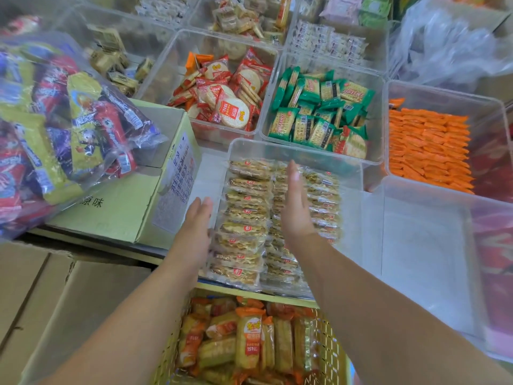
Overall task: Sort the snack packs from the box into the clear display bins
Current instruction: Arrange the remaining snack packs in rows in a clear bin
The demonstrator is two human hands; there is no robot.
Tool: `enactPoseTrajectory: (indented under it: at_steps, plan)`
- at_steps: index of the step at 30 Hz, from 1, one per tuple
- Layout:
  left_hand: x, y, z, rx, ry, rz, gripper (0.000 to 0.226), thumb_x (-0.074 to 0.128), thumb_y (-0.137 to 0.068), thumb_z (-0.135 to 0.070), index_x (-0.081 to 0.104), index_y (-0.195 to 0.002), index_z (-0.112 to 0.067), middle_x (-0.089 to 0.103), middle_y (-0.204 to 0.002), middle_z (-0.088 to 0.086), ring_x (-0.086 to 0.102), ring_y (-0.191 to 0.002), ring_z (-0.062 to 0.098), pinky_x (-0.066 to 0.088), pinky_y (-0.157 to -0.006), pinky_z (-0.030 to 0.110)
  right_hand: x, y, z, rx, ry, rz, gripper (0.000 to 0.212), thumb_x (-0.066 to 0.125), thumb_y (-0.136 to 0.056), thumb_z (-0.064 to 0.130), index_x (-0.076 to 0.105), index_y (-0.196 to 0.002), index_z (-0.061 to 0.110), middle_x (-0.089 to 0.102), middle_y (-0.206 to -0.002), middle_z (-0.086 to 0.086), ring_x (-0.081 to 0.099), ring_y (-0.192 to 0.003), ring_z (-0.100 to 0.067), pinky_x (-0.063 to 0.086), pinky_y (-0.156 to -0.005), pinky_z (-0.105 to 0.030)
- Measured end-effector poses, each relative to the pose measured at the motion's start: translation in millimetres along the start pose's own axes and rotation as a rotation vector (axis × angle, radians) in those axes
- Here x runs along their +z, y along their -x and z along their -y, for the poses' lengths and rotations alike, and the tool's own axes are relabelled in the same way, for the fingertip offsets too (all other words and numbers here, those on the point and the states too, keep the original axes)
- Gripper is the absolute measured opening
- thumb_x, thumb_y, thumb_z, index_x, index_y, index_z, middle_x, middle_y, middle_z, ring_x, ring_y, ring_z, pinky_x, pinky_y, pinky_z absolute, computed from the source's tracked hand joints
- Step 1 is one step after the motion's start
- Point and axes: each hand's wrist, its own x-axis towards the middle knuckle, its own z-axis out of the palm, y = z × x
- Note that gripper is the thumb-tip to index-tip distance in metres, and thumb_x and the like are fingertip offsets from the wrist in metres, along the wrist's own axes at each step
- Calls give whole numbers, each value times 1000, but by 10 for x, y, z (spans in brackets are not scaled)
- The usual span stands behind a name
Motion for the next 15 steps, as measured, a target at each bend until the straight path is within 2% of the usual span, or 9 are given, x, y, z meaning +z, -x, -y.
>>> enactPoseTrajectory:
  at_steps: [1, 3, 5, 6, 7, 10, 12, 14, 15]
  plan:
    - [6, -46, -14, -38, 82, -1, 53, 37, -98, -72, 42, -145, -48, 54, -138, -21, 58, -123, 18, 47, -98, 44, 49, 50, -34, 30, -21, 27, 93, 20, -64, 103, 14, -149, 65, 16, -163, 24, 15, -135, 2, 18, -110, -41]
    - [31, -93, -15, -77, 113, 14, 34, 36, -101, -69, 65, -108, -52, 71, -104, -26, 72, -91, 13, 52, -81, 39, 193, 101, -64, 45, -32, 92, 96, 20, -65, 102, 7, -151, 62, 7, -166, 23, 10, -148, -5, 15, -118, -54]
    - [63, -97, -2, -84, 84, 39, 45, 36, -101, -68, 73, -79, -54, 74, -76, -27, 75, -69, 13, 52, -70, 35, 330, 143, -59, 12, 25, 124, 91, 19, -75, 94, 5, -156, 54, 2, -167, 24, 4, -154, -10, 11, -123, -60]
    - [66, -103, 14, -82, 81, 35, 42, 38, -101, -67, 73, -83, -55, 74, -75, -27, 75, -72, 14, 53, -70, 35, 372, 153, -56, -1, 53, 119, 88, 18, -80, 89, 5, -158, 49, 1, -166, 24, 1, -154, -9, 10, -124, -59]
    - [70, -96, 8, -74, 82, 31, 36, 39, -102, -66, 72, -100, -53, 73, -83, -28, 73, -82, 13, 53, -72, 34, 393, 159, -56, -1, 65, 108, 86, 18, -83, 86, 6, -159, 47, 0, -166, 24, 0, -154, -8, 9, -124, -59]
    - [39, -68, -37, -25, 44, 43, 44, 36, -104, -63, 49, -143, -47, 63, -118, -24, 62, -104, 7, 51, -73, 31, 335, 168, -41, 44, 28, 125, 87, 23, -79, 89, 10, -156, 53, 4, -167, 23, 4, -155, -10, 13, -123, -61]
    - [21, -33, -42, 8, -42, 53, 52, 32, -104, -64, 41, -152, -44, 55, -143, -16, 59, -120, 13, 51, -90, 38, 237, 192, -20, 51, 11, 127, 88, 25, -77, 92, 11, -155, 54, 7, -167, 19, 10, -155, -13, 19, -122, -53]
    - [-4, 16, -26, 51, -156, 41, 58, 30, -104, -65, 36, -156, -40, 43, -158, -10, 46, -141, 21, 38, -114, 49, 131, 249, -11, 99, 13, 78, 95, 23, -71, 98, 13, -155, 55, 13, -167, 16, 18, -153, -17, 26, -112, -40]
    - [-21, 49, -10, 70, -206, 28, 61, 30, -103, -66, 34, -157, -37, 38, -162, -9, 39, -146, 22, 32, -119, 50, 91, 293, -24, 165, 22, 40, 103, 21, -63, 103, 14, -154, 56, 16, -167, 15, 20, -152, -19, 27, -110, -41]
